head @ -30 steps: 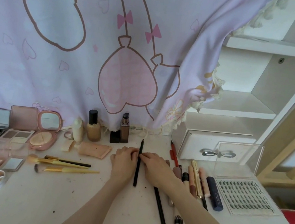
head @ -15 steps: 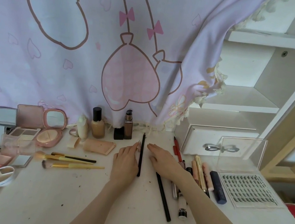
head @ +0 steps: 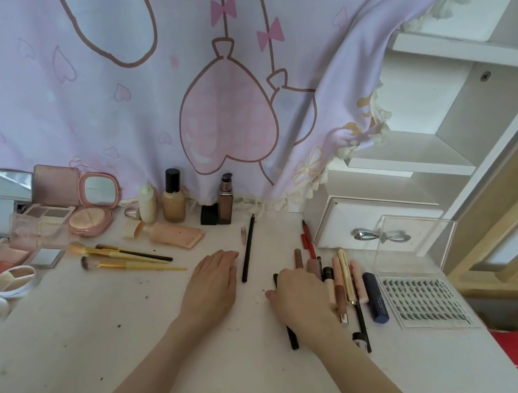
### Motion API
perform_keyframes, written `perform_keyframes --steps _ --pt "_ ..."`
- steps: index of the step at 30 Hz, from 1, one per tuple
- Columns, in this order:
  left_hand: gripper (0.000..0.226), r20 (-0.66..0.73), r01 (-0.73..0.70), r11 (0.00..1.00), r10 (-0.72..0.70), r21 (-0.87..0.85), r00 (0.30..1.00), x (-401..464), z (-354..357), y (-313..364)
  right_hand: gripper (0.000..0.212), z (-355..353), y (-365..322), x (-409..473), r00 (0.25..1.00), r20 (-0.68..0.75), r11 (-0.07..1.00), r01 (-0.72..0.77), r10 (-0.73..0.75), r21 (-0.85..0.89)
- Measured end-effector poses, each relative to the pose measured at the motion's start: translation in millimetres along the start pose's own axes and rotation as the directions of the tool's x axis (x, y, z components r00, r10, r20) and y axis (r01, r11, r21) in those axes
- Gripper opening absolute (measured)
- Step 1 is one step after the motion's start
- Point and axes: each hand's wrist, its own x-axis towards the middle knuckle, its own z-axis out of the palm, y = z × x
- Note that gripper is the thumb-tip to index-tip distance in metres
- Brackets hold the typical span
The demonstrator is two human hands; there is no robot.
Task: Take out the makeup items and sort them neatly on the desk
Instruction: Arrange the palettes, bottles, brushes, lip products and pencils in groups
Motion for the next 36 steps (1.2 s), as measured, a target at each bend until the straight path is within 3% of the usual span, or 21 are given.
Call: perform_keyframes --steps 5,8,9,11,13,15,18,25,29,32,34,36 --pt "0.033 -0.011 0.018 0.993 -0.019 -0.115 1.0 -4 -4 -1 0.016 -3 -14 1 0.995 0.088 0.996 -0.044 0.037 0.081" --pt "0.031 -0.019 0.071 0.967 -0.078 -0.245 0.997 -5 -9 1 0.02 -9 -16 7 0.994 0.051 0.887 -0.113 0.101 0.447" --pt "0.029 -0.023 0.105 0.941 -0.119 -0.32 0.993 -5 -12 2 0.021 -10 -16 10 0.99 0.029 0.776 -0.125 0.136 0.618" --pt "0.024 -0.014 0.157 0.858 -0.188 -0.488 0.982 -5 -18 4 0.014 -12 -18 12 0.975 -0.002 0.383 -0.085 0.222 0.92" --pt "0.019 -0.013 0.148 0.758 -0.202 -0.635 0.979 -4 -24 4 0.01 -9 -21 13 0.958 0.03 -0.025 -0.024 0.286 0.999" --pt "0.016 -0.017 0.123 0.665 -0.2 -0.737 0.98 -5 -29 1 0.009 1 -24 13 0.956 0.057 -0.233 0.011 0.286 0.972" --pt "0.013 0.005 0.126 0.581 -0.206 -0.804 0.979 -7 -34 -4 0.012 19 -30 13 0.963 0.078 -0.405 0.033 0.256 0.914" --pt "0.016 -0.004 0.121 0.622 -0.196 -0.773 0.981 -14 -41 -8 0.018 33 -32 13 0.986 0.015 -0.547 0.08 0.167 0.833" --pt "0.01 0.062 0.083 0.74 -0.056 -0.667 0.996 -22 -42 -1 0.023 35 -31 12 0.984 -0.029 -0.504 0.115 0.176 0.856" --pt "0.008 0.025 0.044 0.784 -0.036 -0.619 0.999 -22 -45 0 0.027 34 -29 10 0.979 -0.055 -0.53 0.154 0.198 0.834" --pt "0.009 -0.015 0.053 0.775 -0.08 -0.63 0.997 -21 -47 0 0.027 33 -28 8 0.993 -0.044 -0.512 0.096 0.113 0.853" --pt "0.015 -0.043 0.073 0.742 -0.136 -0.667 0.99 -21 -49 1 0.028 34 -29 4 0.999 -0.027 -0.4 0.011 -0.035 0.916"
